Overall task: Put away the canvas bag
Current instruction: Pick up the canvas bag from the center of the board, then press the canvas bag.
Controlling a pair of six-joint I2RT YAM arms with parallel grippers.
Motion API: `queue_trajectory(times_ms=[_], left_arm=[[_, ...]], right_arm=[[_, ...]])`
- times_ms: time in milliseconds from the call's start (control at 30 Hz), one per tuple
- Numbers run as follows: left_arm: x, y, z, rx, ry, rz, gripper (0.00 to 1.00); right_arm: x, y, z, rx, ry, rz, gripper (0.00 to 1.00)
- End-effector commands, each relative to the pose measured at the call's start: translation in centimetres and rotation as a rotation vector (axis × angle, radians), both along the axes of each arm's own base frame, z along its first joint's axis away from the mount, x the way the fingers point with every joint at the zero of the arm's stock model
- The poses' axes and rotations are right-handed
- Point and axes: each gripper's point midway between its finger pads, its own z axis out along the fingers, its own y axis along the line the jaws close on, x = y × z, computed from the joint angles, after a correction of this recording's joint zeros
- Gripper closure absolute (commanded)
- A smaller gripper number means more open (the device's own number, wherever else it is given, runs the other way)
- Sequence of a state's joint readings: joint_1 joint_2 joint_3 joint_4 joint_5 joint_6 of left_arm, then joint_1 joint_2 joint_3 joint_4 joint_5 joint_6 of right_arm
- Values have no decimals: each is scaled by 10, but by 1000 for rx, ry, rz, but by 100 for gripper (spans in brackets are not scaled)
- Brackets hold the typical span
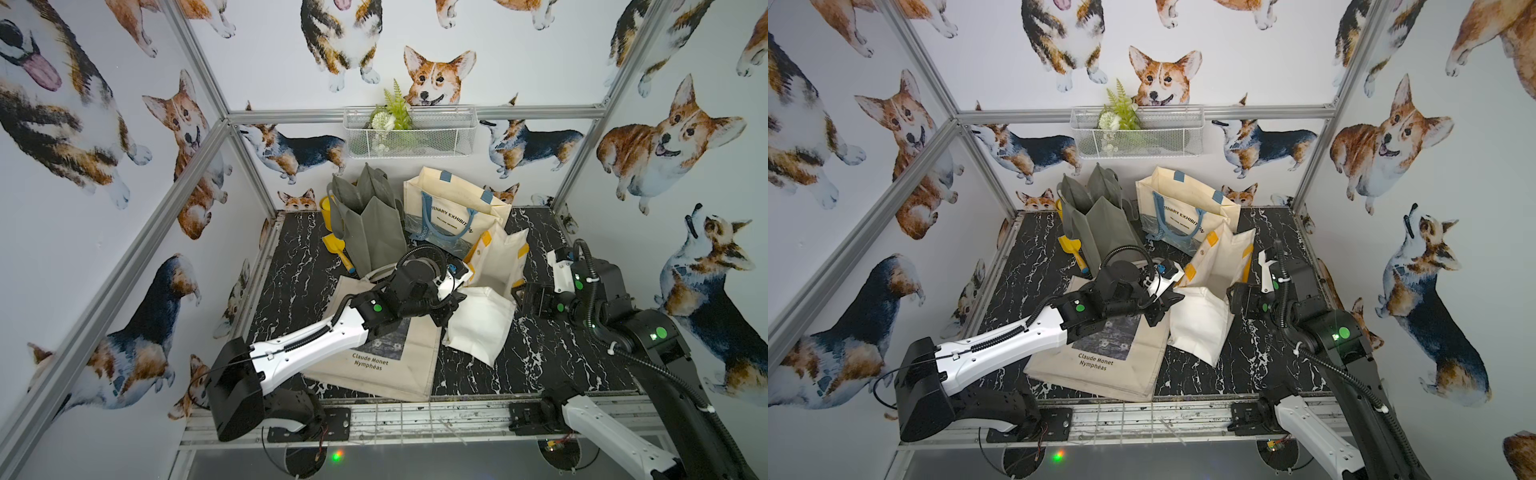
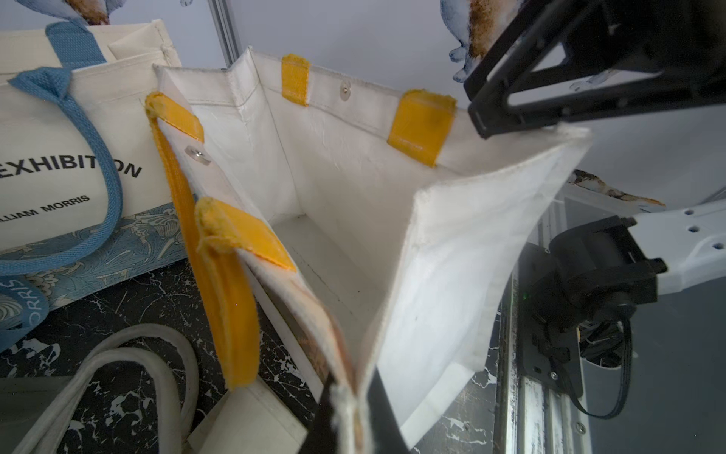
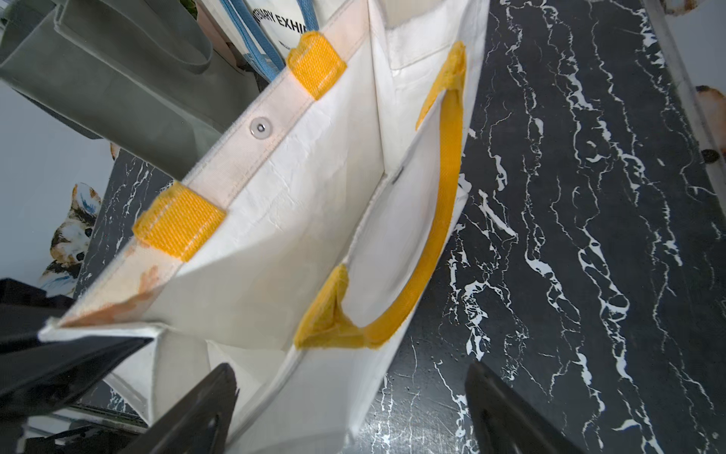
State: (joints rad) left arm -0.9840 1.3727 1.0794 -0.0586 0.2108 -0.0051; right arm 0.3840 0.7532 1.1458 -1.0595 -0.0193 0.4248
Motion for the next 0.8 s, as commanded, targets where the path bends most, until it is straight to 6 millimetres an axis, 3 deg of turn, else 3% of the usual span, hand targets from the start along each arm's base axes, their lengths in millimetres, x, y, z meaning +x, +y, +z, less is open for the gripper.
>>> queue_trajectory(times_ms=[0,200,400,567,767], left_arm=[[6,0,14,-69,37,16,100],[14,-5,25,-115,74,25,100],[23,-7,46,-169,110,36,100],[22,-11,62,-196,121,19,100],[23,-17,70,-213,149,14,100]], right_arm=[[-10,-7,-8,-20,-5,3,7],[-29,-4,-10,48,-45,32,11],[-34,8,-10,127,-113,91,15],[-31,29,-12,216,-137,172,18],[-18,39,-13,245,-217,187,22]])
